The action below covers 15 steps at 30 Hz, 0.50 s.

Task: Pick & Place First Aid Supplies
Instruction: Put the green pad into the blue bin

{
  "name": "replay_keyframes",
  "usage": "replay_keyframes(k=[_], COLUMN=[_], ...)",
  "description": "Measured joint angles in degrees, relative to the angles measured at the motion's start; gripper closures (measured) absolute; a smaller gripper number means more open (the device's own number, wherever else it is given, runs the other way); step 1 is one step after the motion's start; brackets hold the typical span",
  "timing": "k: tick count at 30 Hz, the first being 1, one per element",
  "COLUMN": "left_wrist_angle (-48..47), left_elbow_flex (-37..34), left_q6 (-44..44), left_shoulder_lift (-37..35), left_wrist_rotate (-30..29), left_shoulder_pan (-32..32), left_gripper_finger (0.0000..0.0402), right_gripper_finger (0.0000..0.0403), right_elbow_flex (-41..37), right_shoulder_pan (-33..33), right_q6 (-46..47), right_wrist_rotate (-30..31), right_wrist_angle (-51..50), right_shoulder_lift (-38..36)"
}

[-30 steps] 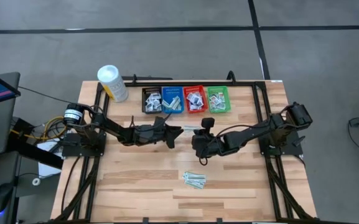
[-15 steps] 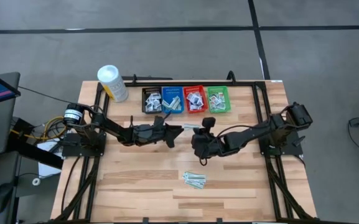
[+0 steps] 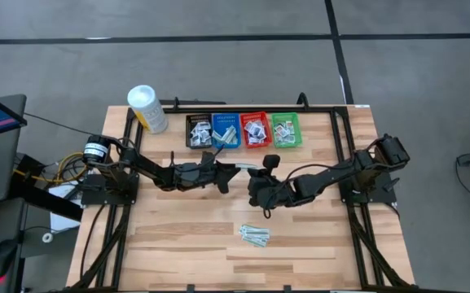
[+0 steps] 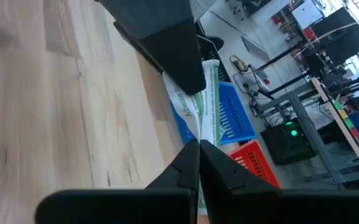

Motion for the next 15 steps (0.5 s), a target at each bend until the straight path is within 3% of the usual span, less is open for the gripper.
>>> replay_keyframes(k=[9,15], left_wrist_angle=[0.1,0.1], left_elbow_flex=[0.0,0.0], left_q6=[4.5,7.0], left_shoulder_lift=[0.0,0.0], left_wrist_rotate=[0.3,0.9], left_shoulder_pan=[0.0,-0.1], left_gripper_finger=[0.0272,0.0318], right_gripper_finger=[0.0402,0.0402], right_elbow_flex=[0.0,0.0], right_shoulder_pan=[0.0,0.0], right_q6=[-0.1,-0.4], right_wrist_rotate=[-3.0,-3.0], right_wrist_angle=[0.5,0.5], right_shoulder_lift=[0.0,0.0])
